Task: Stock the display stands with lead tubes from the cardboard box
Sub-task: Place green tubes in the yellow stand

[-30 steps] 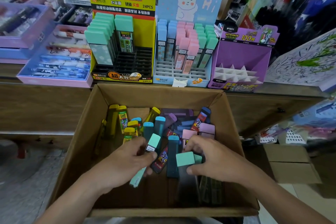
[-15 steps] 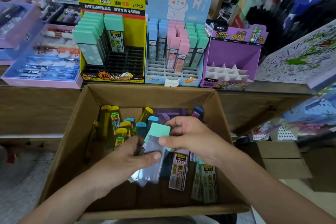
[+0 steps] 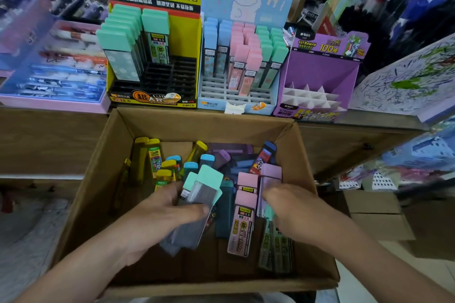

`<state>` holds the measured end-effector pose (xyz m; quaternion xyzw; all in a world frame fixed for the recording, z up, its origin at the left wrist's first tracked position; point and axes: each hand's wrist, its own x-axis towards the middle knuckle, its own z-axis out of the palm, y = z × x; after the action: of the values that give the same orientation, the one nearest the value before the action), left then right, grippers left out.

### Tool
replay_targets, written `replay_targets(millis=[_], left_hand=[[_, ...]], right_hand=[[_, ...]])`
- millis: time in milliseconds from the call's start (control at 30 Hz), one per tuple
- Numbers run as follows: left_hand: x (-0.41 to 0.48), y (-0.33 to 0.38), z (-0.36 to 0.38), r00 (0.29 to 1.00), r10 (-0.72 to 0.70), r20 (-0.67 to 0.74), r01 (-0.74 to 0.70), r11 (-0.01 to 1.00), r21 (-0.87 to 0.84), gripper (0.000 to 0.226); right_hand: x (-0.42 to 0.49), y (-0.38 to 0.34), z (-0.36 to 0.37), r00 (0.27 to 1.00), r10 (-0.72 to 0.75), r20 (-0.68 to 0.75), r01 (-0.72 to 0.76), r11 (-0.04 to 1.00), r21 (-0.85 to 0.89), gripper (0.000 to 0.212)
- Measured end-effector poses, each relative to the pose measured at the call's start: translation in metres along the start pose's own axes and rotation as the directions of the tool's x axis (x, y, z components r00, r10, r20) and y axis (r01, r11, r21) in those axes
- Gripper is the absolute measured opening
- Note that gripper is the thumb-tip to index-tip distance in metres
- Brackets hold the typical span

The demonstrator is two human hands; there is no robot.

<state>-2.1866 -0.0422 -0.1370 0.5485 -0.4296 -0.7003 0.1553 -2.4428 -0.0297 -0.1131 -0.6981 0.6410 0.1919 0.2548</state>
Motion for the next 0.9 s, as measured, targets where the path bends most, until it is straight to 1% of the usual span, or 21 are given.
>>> replay_targets(millis=[67, 133, 233, 333, 433, 533, 600, 667, 700, 800, 900], left_hand=[[0.0, -0.002, -0.001, 1.0, -0.001, 0.0, 0.001, 1.0, -0.019, 0.062], [-0.001, -0.002, -0.002, 0.999, -0.013, 0.039, 0.015, 0.998, -0.065, 0.064], [-0.003, 0.002, -0.003, 0.994, -0.022, 0.107, 0.038, 0.988, -0.151, 0.062], [-0.002, 0.002, -0.004, 0.992, -0.025, 0.126, 0.05, 0.978, -0.201, 0.06], [-0.001, 0.001, -0.004, 0.993, -0.008, 0.118, 0.029, 0.984, -0.175, 0.055], [0.001, 0.0, -0.005, 0.993, 0.015, 0.117, 0.0, 0.992, -0.128, 0.056], [0.001, 0.0, -0.006, 0.993, 0.013, 0.115, 0.001, 0.993, -0.121, 0.052], [0.001, -0.001, -0.005, 0.995, 0.015, 0.101, -0.002, 0.992, -0.128, 0.044], [0.001, -0.001, -0.004, 0.996, 0.021, 0.084, -0.01, 0.991, -0.135, 0.04], [-0.001, 0.001, -0.002, 0.998, 0.03, 0.051, -0.021, 0.986, -0.167, 0.037], [-0.004, 0.007, -0.003, 0.993, 0.022, 0.114, 0.001, 0.98, -0.199, 0.037]], right_hand=[[0.0, 0.0, 0.0, 1.0, -0.017, 0.012, 0.017, 1.0, 0.013, 0.041], [0.001, 0.002, -0.001, 0.998, -0.042, 0.037, 0.041, 0.998, 0.04, 0.044], [0.003, 0.003, -0.004, 0.995, -0.082, 0.05, 0.077, 0.993, 0.092, 0.043], [0.007, 0.007, -0.005, 0.99, -0.109, 0.089, 0.098, 0.988, 0.119, 0.043], [0.01, 0.011, -0.01, 0.98, -0.144, 0.135, 0.12, 0.978, 0.17, 0.038], [0.013, 0.014, -0.017, 0.961, -0.224, 0.162, 0.17, 0.94, 0.296, 0.033], [0.017, 0.013, -0.023, 0.95, -0.278, 0.139, 0.187, 0.869, 0.459, 0.027], [0.02, 0.011, -0.028, 0.95, -0.302, 0.075, 0.19, 0.754, 0.628, 0.024], [0.022, 0.009, -0.031, 0.951, -0.305, 0.042, 0.195, 0.701, 0.686, 0.024], [0.029, 0.002, -0.04, 0.942, -0.334, -0.017, 0.213, 0.561, 0.8, 0.024], [0.037, -0.007, -0.051, 0.931, -0.36, -0.058, 0.237, 0.476, 0.847, 0.026]])
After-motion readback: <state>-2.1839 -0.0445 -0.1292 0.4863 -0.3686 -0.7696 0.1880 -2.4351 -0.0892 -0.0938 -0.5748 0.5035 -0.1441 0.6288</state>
